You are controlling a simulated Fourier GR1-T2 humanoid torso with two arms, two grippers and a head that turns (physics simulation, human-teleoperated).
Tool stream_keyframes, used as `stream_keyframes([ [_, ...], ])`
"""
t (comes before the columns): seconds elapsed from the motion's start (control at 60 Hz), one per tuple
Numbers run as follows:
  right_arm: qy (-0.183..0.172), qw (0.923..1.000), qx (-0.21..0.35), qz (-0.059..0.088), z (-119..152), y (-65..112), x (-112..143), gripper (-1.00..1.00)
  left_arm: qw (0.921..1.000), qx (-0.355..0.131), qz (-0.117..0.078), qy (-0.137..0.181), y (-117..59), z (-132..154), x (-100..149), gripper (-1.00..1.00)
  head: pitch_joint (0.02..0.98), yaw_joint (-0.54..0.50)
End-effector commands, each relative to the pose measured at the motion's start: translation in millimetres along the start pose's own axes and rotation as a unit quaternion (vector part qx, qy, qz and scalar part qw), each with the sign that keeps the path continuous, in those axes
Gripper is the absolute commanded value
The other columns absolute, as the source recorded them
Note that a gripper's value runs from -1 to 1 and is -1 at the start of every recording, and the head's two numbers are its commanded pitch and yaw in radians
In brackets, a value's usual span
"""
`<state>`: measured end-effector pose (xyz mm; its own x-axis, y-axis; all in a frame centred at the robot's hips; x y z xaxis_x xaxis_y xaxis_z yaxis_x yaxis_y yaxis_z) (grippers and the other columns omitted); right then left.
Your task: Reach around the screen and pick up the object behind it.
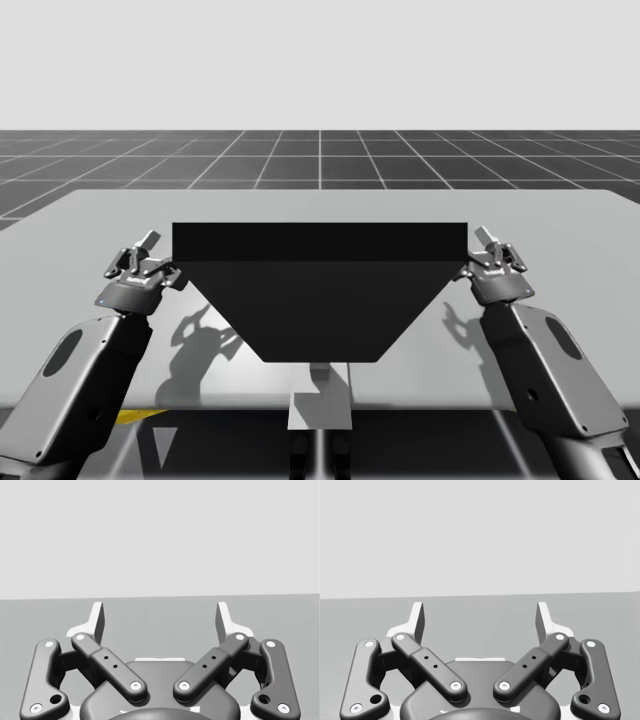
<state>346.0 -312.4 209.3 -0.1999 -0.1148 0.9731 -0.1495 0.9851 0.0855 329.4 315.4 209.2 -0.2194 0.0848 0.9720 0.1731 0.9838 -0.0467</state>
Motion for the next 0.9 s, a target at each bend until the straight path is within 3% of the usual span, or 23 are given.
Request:
stream_keyframes([
  [0.017,-0.01,0.9997,-0.004,0.023,3.8,3.4,-0.9,-1.0,1.0,0.0,-0.005,0.0,0.4,-0.5,-0.6,-1.0,0.1,-0.04],
  [0.117,-0.018,0.9997,0.013,0.015,3.6,3.5,0.8,-1.0,1.0,-0.003,-0.006,0.004,0.4,-0.4,-0.4,-1.0,0.102,-0.04],
  [0.217,-0.001,0.9995,0.026,0.016,1.9,3.9,-3.9,-1.0,0.9993,-0.022,-0.01,0.028,-1.6,1.8,-4.8,-1.0,0.108,-0.04],
  [0.333,0.019,0.997,0.07,0.029,7.0,9.5,-8.3,-1.0,0.9964,-0.047,-0.031,0.063,-7.9,11.8,-11.9,-1.0,0.117,-0.03],
  [0.4,0.021,0.9953,0.093,0.02,11.4,12.3,-5.5,-1.0,0.9946,-0.071,-0.027,0.071,-10.2,20.8,-8.5,-1.0,0.121,-0.03],
  [0.483,0.017,0.9916,0.126,0.024,18.3,13.5,-1.3,-1.0,0.9914,-0.103,-0.011,0.081,-10.4,32.8,-2.2,-1.0,0.122,-0.03],
  [0.667,0.018,0.9786,0.2,0.046,36.6,5.0,-0.6,-1.0,0.9804,-0.168,0.005,0.102,1.1,59.4,5.4,-1.0,0.126,-0.03],
  [0.733,0.019,0.9722,0.23,0.039,43.3,-0.5,-1.5,-1.0,0.9744,-0.197,-0.001,0.107,8.7,67.6,7.8,-1.0,0.128,-0.03],
  [0.817,0.017,0.9586,0.283,0.031,54.1,-5.5,-2.2,-1.0,0.9654,-0.231,-0.017,0.12,19.2,75.1,11.3,-1.0,0.13,-0.03],
  [0.9,0.008,0.9488,0.314,0.035,61.0,-7.2,-2.5,-1.0,0.9596,-0.25,-0.023,0.127,26.3,78.3,15.6,-1.0,0.132,-0.03],
])
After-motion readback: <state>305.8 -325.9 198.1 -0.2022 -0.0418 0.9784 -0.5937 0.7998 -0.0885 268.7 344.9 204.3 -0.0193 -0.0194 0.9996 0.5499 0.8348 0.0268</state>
